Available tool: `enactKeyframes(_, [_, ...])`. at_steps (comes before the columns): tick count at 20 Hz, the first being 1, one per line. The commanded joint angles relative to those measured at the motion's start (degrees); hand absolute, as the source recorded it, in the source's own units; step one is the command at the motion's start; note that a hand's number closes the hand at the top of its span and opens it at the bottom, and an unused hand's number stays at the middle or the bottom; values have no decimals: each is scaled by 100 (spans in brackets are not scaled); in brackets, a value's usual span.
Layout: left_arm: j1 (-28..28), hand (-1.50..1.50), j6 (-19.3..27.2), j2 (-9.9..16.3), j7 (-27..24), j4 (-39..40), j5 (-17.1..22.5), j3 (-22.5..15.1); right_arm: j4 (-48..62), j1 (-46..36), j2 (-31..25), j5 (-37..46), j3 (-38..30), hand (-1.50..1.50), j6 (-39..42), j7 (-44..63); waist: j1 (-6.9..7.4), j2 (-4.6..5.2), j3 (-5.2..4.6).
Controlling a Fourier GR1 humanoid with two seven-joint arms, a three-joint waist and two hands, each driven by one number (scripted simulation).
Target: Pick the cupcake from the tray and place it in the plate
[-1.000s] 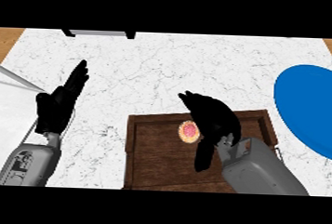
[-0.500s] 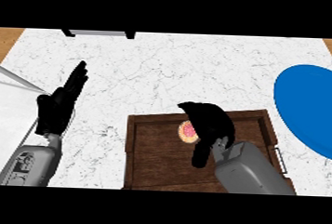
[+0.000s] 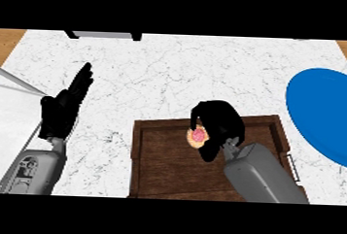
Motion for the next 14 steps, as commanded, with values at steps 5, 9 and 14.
enactKeyframes(5, [179,0,206,109,10,-142,49,317,157,1114,-2907,-480,-1747,150,-89,-1936,-607,33,75])
enactKeyframes(9, [297,0,233,127,-24,-118,84,404,614,1262,-3814,-832,-2647,150,-310,-2960,-696,60,96])
enactKeyframes(14, [415,0,223,187,-74,-170,56,427,1129,1223,-4533,-1537,-3953,150,-900,-4568,-636,3,114])
